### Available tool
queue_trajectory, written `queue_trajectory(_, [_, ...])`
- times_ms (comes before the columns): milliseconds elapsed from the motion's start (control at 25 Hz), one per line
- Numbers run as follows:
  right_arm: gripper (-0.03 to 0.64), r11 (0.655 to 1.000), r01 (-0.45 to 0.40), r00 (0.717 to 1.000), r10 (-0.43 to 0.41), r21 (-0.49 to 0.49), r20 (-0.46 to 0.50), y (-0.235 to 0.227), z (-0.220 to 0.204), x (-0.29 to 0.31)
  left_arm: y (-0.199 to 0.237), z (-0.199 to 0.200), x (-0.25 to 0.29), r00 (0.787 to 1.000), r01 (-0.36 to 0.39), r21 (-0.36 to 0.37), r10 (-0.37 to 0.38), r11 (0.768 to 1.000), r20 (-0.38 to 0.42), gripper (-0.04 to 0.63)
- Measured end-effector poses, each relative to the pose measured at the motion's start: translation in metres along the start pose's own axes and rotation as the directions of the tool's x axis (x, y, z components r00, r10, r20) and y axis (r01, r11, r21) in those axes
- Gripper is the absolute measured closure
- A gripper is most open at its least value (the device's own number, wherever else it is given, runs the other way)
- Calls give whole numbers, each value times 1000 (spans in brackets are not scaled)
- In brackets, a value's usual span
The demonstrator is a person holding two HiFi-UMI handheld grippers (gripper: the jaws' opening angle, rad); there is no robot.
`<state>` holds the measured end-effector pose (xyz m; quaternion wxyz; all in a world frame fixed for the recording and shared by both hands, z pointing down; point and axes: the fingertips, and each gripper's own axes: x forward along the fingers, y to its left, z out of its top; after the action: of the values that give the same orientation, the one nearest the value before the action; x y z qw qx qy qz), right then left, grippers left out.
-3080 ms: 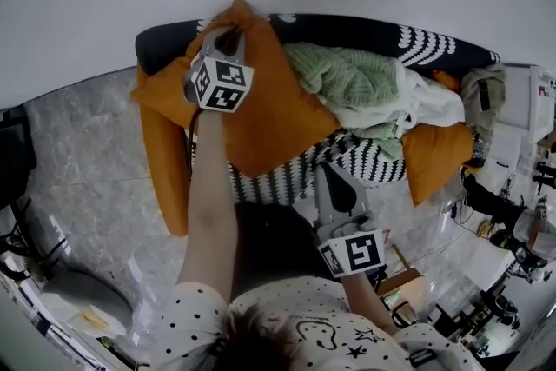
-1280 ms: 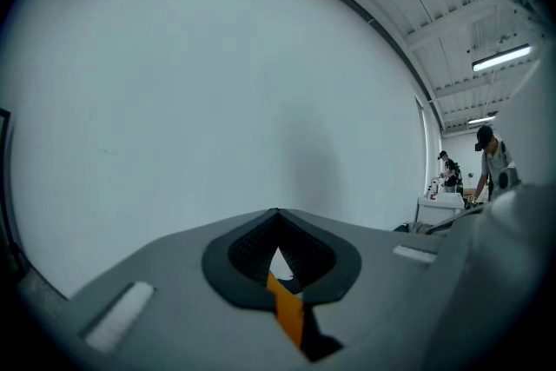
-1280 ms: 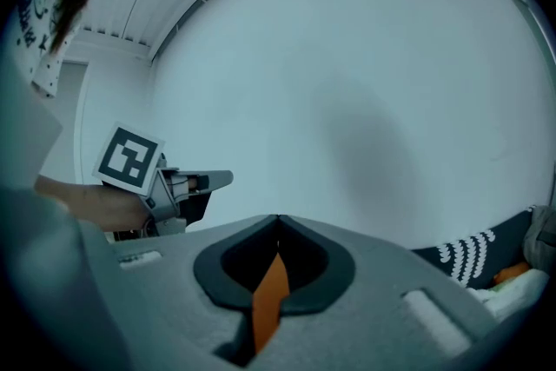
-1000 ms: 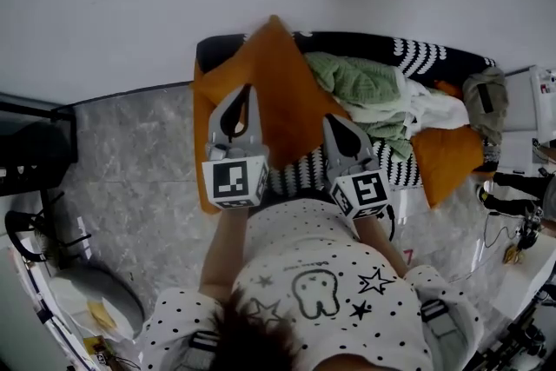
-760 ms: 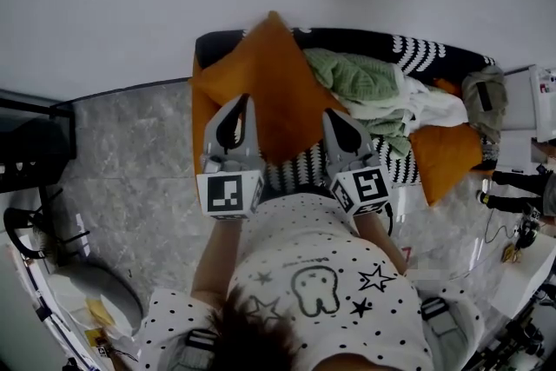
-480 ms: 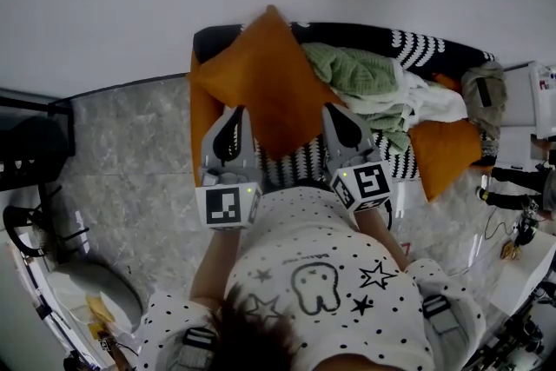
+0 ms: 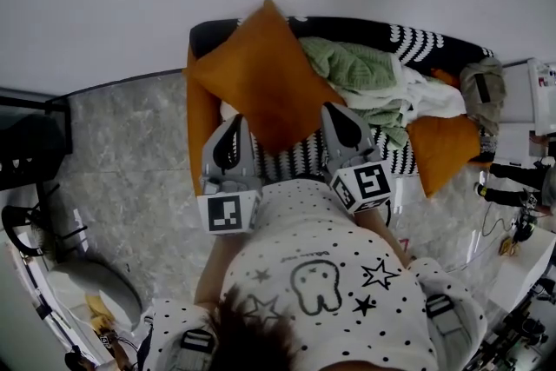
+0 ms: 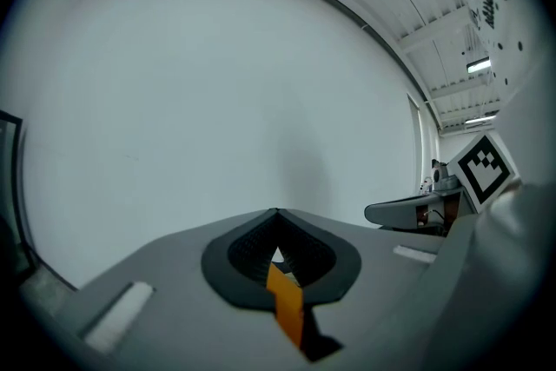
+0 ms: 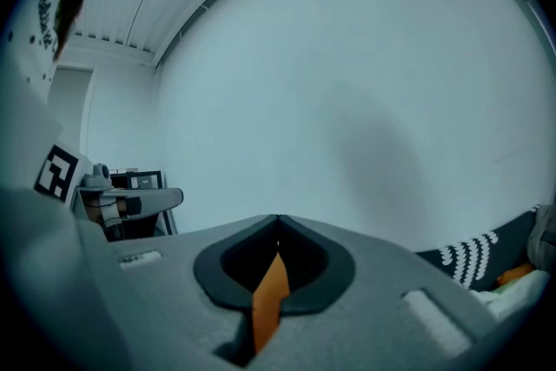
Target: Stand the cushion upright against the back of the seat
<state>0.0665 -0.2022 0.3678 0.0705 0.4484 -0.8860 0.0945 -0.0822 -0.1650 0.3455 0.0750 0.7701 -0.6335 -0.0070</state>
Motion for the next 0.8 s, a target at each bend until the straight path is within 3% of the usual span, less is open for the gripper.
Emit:
queue_trajectory(320, [618,1000,-18,1000,18,-2,4,3,1,0,-9,-13,-7,999,42,-14,-43,999,-32,598])
queue_trajectory(640, [618,989,-144,988,143,-13,-49,36,-21,14,-16,-22,0,993,95,-47,-98,994,-65,596])
queue_trajectory(800, [618,987,-160,985,160,0,-71,40,-29,10,-24,-28,0,987,116,-81,-124,990,-100,595])
